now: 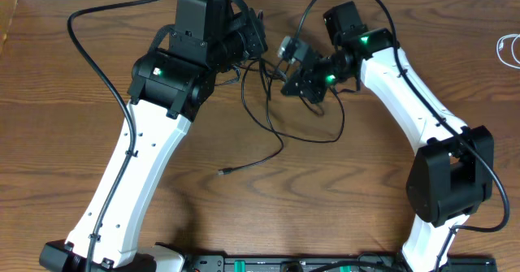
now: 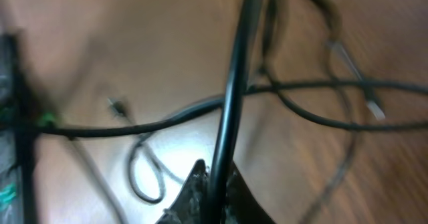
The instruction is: Untangle cables
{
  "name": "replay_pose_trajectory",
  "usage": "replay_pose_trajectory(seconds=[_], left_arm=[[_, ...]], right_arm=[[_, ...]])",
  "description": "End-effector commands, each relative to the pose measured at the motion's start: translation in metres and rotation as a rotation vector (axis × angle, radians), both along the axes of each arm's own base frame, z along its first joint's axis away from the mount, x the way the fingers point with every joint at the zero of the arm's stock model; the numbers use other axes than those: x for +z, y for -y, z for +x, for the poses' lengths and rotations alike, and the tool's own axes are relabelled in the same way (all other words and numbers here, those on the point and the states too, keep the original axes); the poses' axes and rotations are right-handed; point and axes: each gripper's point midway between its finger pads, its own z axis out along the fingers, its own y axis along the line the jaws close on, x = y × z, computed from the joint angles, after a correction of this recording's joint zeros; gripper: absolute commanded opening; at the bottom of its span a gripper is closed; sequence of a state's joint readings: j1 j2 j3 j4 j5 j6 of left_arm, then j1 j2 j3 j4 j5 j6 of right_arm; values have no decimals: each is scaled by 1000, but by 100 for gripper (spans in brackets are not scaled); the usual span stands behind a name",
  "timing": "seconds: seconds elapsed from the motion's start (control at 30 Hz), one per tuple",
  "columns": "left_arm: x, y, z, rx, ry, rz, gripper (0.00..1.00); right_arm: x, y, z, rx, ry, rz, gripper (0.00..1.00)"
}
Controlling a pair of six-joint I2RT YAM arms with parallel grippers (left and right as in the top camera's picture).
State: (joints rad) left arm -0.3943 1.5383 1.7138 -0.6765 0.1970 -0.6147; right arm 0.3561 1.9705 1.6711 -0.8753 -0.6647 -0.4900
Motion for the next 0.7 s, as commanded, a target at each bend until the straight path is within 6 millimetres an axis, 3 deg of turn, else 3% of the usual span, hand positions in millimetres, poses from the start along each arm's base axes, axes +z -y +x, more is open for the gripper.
replay_pose_trajectory(seconds=[0.0, 0.03, 0.13, 0.2, 0.27, 0.37, 0.47, 0.57, 0.67], left_arm=[[10, -5, 3, 30, 25, -5, 7], [10, -7, 5, 42, 28, 1, 7], [10, -20, 10, 83, 32, 13, 7], [9, -30, 14, 111, 31, 17, 7], [7, -46, 18, 148, 20, 23, 8], [1, -65, 21, 189, -5, 33, 8], [-3, -78, 22, 214, -22, 46, 8], [-5, -82, 21, 213, -23, 67, 7], [-7, -87, 21, 232, -26, 96, 7]], right_arm=[[12, 68, 54, -469, -11, -142, 1], [24, 83, 63, -530, 11, -140, 1], [95, 167, 86, -825, 114, -101, 1], [133, 217, 87, -985, 161, -61, 1], [178, 277, 75, -1158, 225, 2, 1], [206, 335, 53, -1347, 245, 65, 1], [215, 374, 38, -1452, 255, 78, 1], [212, 394, 32, -1515, 237, 86, 1], [206, 401, 32, -1541, 220, 75, 1]])
